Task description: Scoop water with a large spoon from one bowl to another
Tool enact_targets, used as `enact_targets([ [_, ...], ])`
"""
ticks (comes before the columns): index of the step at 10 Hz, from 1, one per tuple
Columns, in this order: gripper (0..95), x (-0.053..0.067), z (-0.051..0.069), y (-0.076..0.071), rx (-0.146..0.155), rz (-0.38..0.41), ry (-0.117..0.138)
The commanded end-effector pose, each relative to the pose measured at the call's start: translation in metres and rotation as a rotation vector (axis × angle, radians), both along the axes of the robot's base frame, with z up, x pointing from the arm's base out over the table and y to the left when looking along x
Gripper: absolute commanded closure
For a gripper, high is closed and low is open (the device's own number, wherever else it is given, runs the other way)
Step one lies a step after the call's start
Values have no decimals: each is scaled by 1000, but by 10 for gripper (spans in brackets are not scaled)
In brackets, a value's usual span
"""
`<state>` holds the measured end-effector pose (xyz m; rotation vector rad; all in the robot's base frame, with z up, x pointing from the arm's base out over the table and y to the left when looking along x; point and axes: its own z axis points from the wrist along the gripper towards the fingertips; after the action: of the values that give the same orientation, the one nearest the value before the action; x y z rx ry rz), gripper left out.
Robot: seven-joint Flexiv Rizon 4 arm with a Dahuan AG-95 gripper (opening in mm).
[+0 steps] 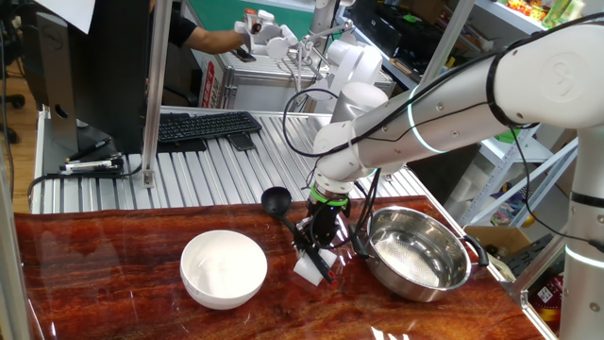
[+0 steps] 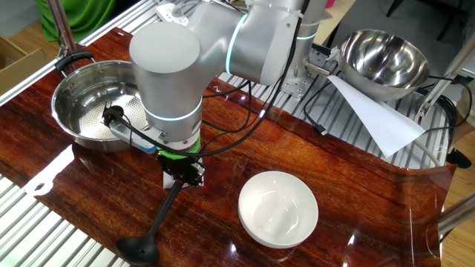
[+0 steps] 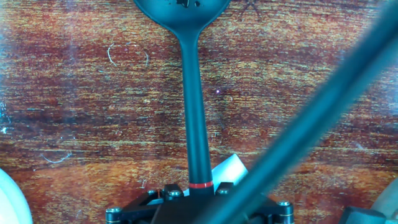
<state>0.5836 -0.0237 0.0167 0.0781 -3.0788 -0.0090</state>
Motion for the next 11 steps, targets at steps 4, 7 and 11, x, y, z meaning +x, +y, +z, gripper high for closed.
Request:
enact_targets([
  [4,570,-2,4,1,-2,0,-10],
  [7,570,-3,6,3,-1,2,-9],
  [11,570,-4,9,1,7,-4,-13],
])
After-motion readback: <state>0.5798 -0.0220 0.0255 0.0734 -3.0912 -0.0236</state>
